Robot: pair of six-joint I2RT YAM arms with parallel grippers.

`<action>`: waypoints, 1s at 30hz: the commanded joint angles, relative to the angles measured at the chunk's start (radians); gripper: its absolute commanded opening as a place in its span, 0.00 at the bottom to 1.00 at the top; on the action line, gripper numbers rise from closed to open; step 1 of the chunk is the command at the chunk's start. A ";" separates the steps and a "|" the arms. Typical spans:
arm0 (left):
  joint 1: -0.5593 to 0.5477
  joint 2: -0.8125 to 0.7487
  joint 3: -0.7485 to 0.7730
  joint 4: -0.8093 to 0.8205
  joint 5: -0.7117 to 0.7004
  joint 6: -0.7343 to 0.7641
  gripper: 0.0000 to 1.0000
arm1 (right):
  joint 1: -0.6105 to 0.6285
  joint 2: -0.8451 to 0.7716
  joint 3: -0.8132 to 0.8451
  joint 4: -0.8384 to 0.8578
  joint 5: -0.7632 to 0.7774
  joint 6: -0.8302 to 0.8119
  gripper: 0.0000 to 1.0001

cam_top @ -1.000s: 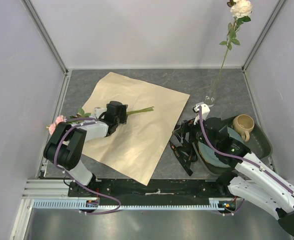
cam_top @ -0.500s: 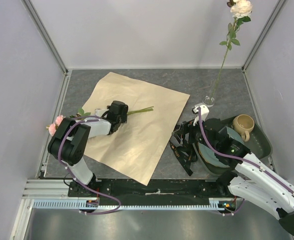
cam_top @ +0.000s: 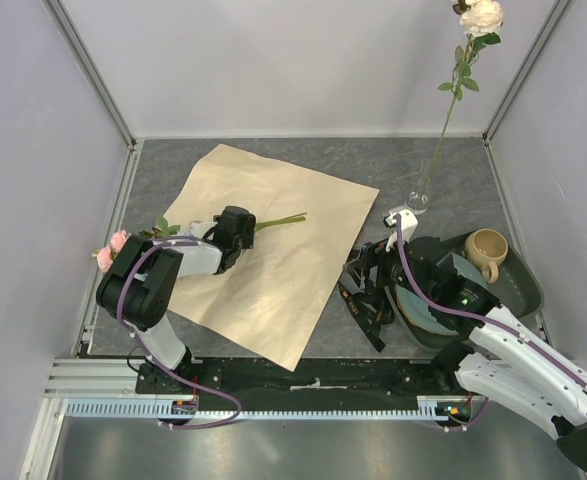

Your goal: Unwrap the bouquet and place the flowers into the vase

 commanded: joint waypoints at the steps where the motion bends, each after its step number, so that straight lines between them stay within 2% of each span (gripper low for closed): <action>1: -0.004 -0.022 -0.047 0.102 -0.074 0.026 0.51 | 0.006 -0.002 0.000 0.010 0.004 -0.007 0.82; 8: -0.002 0.016 -0.045 0.146 -0.084 0.038 0.48 | 0.006 -0.008 0.009 0.001 0.004 -0.010 0.82; 16: -0.002 0.051 -0.033 0.182 -0.084 0.050 0.31 | 0.006 -0.020 0.017 -0.014 0.014 -0.010 0.83; 21: -0.004 0.054 -0.039 0.200 -0.078 0.053 0.26 | 0.006 -0.020 0.022 -0.022 0.021 -0.013 0.82; 24: 0.000 0.055 -0.045 0.240 -0.071 0.085 0.16 | 0.006 -0.017 0.022 -0.023 0.028 -0.013 0.83; 25: 0.000 0.051 -0.045 0.263 -0.066 0.096 0.07 | 0.006 -0.014 0.025 -0.025 0.031 -0.016 0.82; 26: 0.000 0.048 -0.041 0.268 -0.058 0.107 0.03 | 0.006 -0.013 0.028 -0.028 0.033 -0.016 0.83; 30: -0.002 0.015 -0.044 0.303 -0.023 0.139 0.02 | 0.006 -0.013 0.037 -0.042 0.053 -0.019 0.83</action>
